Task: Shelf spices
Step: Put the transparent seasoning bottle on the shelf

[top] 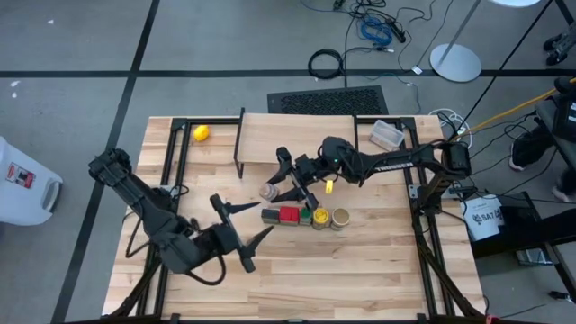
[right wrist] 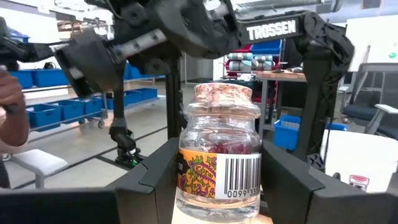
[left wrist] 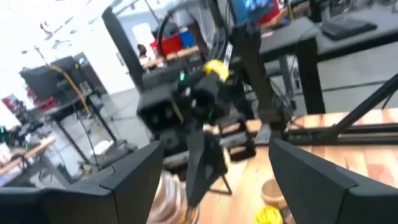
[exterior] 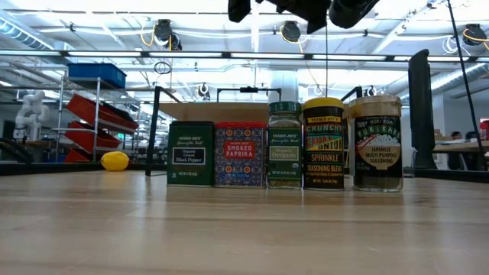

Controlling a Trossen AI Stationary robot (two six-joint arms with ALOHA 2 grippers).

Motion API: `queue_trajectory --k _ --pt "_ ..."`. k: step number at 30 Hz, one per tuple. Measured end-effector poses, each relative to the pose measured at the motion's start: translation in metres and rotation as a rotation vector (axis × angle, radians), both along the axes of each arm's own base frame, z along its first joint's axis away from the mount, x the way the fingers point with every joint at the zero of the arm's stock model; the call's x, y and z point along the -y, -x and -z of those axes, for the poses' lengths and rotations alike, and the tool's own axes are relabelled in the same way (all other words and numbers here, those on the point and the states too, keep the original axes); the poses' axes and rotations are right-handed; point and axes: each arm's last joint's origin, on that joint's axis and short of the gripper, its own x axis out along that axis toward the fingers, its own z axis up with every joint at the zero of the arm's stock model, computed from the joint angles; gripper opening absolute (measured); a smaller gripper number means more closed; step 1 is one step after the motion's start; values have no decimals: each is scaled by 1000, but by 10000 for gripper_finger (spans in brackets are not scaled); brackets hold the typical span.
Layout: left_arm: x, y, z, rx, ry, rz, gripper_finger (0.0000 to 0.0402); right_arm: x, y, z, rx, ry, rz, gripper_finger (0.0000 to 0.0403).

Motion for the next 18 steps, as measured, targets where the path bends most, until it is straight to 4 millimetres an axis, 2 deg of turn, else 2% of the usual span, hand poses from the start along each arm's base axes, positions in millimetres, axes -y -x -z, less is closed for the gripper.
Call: queue_trajectory --k 6,13,18 --pt "0 2 22 -6 54 -58 301 -3 0 0 -3 5 -9 174" --pt "-1 9 63 23 87 -176 301 -3 0 1 -6 12 -6 173" --pt "-8 5 73 24 88 -211 301 -4 -1 3 -8 48 -3 173"
